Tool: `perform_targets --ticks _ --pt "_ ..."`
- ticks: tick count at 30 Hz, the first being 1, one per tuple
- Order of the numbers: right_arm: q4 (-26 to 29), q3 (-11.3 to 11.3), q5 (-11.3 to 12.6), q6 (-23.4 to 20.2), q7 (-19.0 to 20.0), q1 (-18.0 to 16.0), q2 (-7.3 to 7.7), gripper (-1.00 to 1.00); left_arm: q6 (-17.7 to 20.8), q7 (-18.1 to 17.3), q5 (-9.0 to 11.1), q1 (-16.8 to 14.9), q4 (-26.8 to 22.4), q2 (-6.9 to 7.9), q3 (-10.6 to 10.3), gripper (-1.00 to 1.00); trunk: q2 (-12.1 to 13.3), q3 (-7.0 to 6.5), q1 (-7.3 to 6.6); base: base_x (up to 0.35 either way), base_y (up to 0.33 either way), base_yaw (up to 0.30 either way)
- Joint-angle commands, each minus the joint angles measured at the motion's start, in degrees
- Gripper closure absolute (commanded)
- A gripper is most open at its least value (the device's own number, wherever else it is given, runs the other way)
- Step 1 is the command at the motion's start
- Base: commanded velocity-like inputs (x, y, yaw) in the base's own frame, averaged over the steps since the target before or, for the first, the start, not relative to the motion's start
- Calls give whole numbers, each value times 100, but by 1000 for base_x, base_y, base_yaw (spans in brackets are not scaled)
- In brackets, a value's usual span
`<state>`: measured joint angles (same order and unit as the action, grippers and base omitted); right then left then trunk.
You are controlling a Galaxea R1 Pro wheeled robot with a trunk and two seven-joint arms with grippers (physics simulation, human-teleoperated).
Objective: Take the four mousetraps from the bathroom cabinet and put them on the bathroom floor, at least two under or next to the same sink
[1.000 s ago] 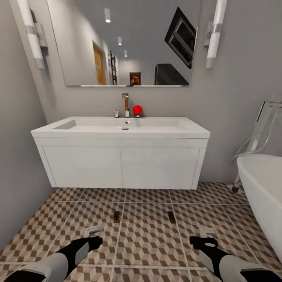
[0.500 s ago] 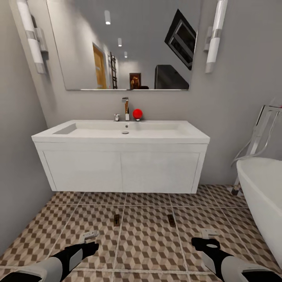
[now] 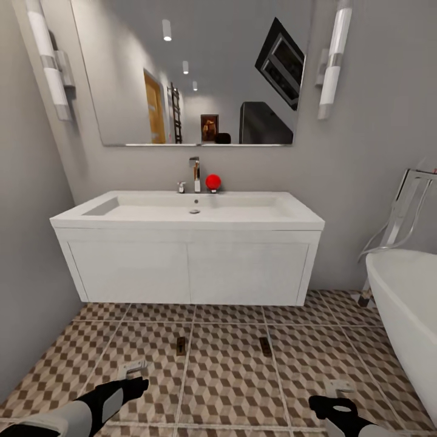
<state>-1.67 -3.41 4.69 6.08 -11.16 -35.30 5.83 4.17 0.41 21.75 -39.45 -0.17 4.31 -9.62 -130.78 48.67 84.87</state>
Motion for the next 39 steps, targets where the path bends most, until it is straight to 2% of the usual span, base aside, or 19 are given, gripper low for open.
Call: perform_targets --ticks 1,5,14,27,29,30,39 --pt "-20 -36 49 34 -5 37 4 -100 20 4 53 4 -2 1 -48 -100 39 -13 -24 0 0 0" --pt "-23 -37 49 26 -6 234 16 -100 16 3 50 104 1 -5 -48 -100 199 -85 -112 0 0 0" --pt "-26 -37 56 34 19 803 -9 -100 14 3 34 591 -1 -45 -48 -100 560 -246 -309 0 0 0" --pt "-27 -41 46 72 69 1541 -68 -100 9 -1 28 1124 -1 -61 -48 -100 1082 -480 -595 0 0 0" --pt "-27 -43 44 74 78 1634 -73 -100 5 -2 26 1230 -1 -63 -48 -100 1162 -516 -639 0 0 0" --pt "-27 -45 42 73 108 1796 -78 -100 0 -3 18 1454 -1 -71 -48 -100 1202 -533 -661 0 0 0" --pt "-27 -47 36 76 135 2136 -87 -100 -3 -5 10 1848 -1 -105 -48 -100 1563 -695 -858 0 0 0"
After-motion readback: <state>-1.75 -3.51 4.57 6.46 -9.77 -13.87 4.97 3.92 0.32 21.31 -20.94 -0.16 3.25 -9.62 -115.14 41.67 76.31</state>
